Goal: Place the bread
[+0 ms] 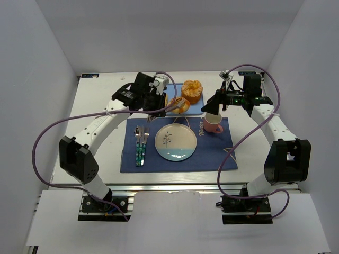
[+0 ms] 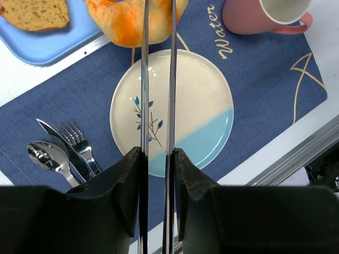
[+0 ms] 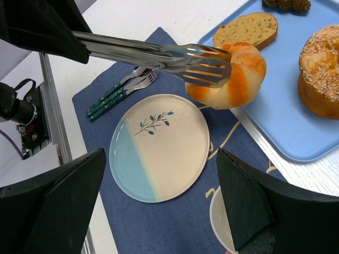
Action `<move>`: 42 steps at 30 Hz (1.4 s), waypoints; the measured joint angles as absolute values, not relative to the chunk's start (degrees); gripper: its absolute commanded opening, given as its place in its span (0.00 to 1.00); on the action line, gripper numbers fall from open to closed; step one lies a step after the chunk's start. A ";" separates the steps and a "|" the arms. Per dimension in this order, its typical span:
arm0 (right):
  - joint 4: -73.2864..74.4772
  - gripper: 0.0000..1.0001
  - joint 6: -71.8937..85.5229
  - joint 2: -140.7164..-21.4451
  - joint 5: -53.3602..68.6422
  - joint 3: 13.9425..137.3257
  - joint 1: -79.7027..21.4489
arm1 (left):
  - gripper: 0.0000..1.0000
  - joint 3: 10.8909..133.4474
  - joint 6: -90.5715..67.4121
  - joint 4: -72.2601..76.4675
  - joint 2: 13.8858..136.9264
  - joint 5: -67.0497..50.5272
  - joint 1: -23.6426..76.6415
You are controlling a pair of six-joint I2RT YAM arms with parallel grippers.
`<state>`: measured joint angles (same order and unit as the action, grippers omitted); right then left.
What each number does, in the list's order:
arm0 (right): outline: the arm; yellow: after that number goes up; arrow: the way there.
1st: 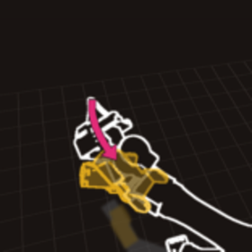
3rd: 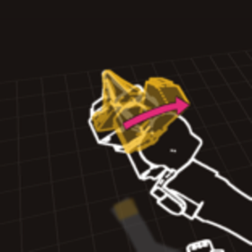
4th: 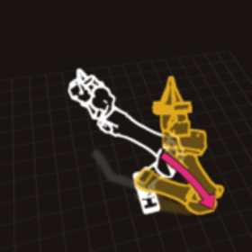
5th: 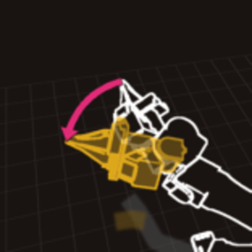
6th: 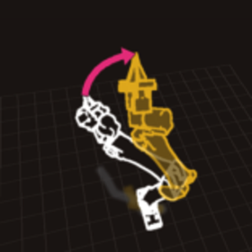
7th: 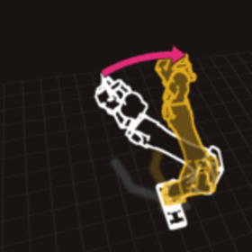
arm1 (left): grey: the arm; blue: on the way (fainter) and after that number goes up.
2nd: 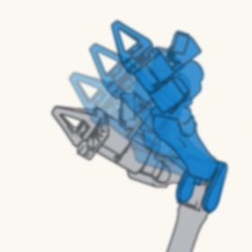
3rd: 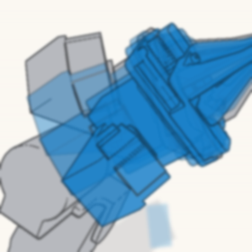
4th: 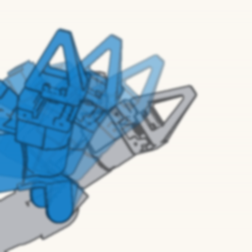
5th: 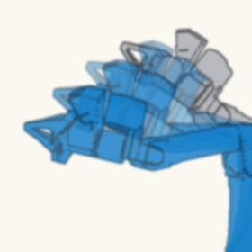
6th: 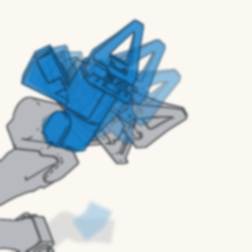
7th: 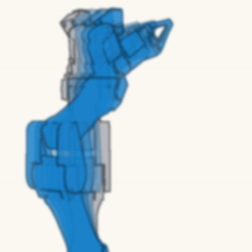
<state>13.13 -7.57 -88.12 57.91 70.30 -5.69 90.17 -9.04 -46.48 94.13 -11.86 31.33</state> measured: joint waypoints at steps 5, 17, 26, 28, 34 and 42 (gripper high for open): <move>13.15 0.89 -7.53 -88.09 58.04 70.30 -5.69 | 0.00 87.18 -9.41 -46.46 91.77 -13.19 31.31; 13.10 0.89 -6.44 -88.09 58.63 70.30 -5.69 | 0.01 68.31 -10.85 -47.75 72.53 -19.09 31.31; 13.10 0.89 -6.13 -88.09 58.94 70.30 -5.69 | 0.33 62.19 -12.95 -46.02 70.59 -19.68 32.42; 13.10 0.89 -6.11 -88.09 58.94 70.30 -5.69 | 0.42 62.19 -12.95 -45.69 70.61 -19.62 32.60; 13.10 0.89 -6.11 -88.09 58.92 70.30 -5.69 | 0.50 62.19 -12.51 -45.45 70.63 -19.25 32.75; 13.10 0.89 -5.91 -88.09 58.92 70.30 -5.69 | 0.50 62.19 -11.81 -45.45 70.61 -19.27 32.75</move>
<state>13.10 -5.91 -88.09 58.92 70.30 -5.69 62.19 -11.81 -45.45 70.61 -19.27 32.75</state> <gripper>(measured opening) 0.895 0.504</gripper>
